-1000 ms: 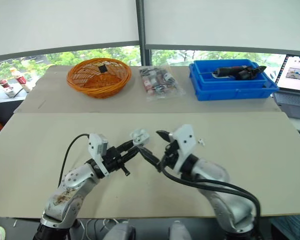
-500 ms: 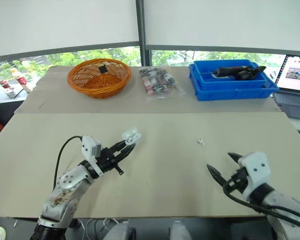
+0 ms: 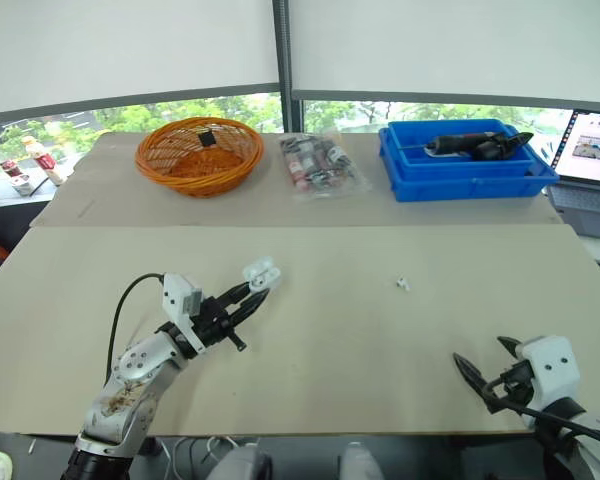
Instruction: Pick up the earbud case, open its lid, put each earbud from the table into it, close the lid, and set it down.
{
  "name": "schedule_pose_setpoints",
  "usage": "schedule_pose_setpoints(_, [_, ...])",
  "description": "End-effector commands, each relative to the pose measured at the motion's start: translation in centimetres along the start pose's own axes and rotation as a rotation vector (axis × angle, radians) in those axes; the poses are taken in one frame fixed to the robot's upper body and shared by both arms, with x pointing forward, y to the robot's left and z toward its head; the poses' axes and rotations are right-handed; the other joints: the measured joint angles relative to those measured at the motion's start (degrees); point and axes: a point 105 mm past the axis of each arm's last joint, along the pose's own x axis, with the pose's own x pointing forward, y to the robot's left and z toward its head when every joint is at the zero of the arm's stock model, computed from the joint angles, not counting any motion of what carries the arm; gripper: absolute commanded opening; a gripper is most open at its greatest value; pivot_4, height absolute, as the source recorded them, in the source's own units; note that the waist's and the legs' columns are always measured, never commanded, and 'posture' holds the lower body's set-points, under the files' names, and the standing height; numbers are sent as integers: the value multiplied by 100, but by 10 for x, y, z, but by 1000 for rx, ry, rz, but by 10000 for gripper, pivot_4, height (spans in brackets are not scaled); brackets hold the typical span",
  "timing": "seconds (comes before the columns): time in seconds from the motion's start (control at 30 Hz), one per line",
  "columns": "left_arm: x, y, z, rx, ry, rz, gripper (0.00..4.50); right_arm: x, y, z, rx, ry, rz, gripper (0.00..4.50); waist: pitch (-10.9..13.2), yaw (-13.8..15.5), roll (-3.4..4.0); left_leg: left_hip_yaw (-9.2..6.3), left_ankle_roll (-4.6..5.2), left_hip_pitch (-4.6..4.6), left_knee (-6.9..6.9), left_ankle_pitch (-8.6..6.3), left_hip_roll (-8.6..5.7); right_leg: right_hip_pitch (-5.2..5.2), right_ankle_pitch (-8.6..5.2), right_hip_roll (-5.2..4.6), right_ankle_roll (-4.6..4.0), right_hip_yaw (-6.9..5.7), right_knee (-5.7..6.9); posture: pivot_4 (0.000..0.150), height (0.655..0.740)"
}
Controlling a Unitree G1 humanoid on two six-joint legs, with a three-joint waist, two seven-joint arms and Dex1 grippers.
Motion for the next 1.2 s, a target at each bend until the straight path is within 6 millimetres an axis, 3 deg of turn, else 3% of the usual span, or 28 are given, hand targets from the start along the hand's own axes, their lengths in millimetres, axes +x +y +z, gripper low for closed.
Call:
schedule_pose_setpoints(0.03, [-2, -3, 10, 26, -41, -18, 5462, 17, 10, 27, -36, -66, 77, 45000, 0, -6, 0, 0, 0, 0, 0, 0, 1, 0, 0, 1, 0, 0, 0, 1500, 7400])
schedule_pose_setpoints(0.23, [-5, -11, 8, 15, -32, -81, 5462, 68, 15, 52, -93, -85, 130, 45000, 1, 9, 2, 0, 0, -3, 3, 0, -3, -2, 0, -3, 0, 0, -1, 1500, 7400])
schedule_pose_setpoints(0.4, [-8, -23, 5, -5, -11, -163, 5462, 113, 13, 53, -90, -27, 122, 45000, 1, 27, 3, 1, -1, -6, 4, 1, -1, -5, 0, 0, 0, -9, 1, 1500, 7400])
schedule_pose_setpoints(0.6, [-10, -24, 5, -9, -8, -169, 5462, 140, 3, 31, -47, 63, 89, 45000, 1, 23, 3, 1, -2, -12, 5, 1, -2, -8, 0, -4, 0, -9, 0, 1500, 7400])
schedule_pose_setpoints(0.73, [-15, -26, 1, -13, 0, -171, 5462, 145, 2, 12, 22, 115, 85, 45000, 0, 0, 5, 2, -1, 2, 6, 1, 0, 0, 1, -2, 0, 1, 3, 1500, 7400])
schedule_pose_setpoints(0.83, [-18, -27, -3, -17, 7, -172, 5462, 146, 7, 7, 69, 126, 99, 37100, -2, -2, 4, 1, -1, 8, 5, 1, 1, 5, 1, -2, 0, 1, 3, 1500, 7400])
schedule_pose_setpoints(1.13, [-16, -24, -4, -12, 8, -176, 5462, 130, 20, 9, -4, 141, 188, 5824, -4, 41, 5, -4, -1, 5, 5, 1, 0, 7, 1, -3, 0, -8, 2, 1500, 7400])
schedule_pose_setpoints(1.2, [-16, -24, -4, -12, 8, -180, 5462, 120, 27, 12, -51, 140, 254, 3471, -3, 42, 5, -5, -1, -2, 5, 1, 0, 1, 1, -3, 0, -8, 1, 1500, 7400])
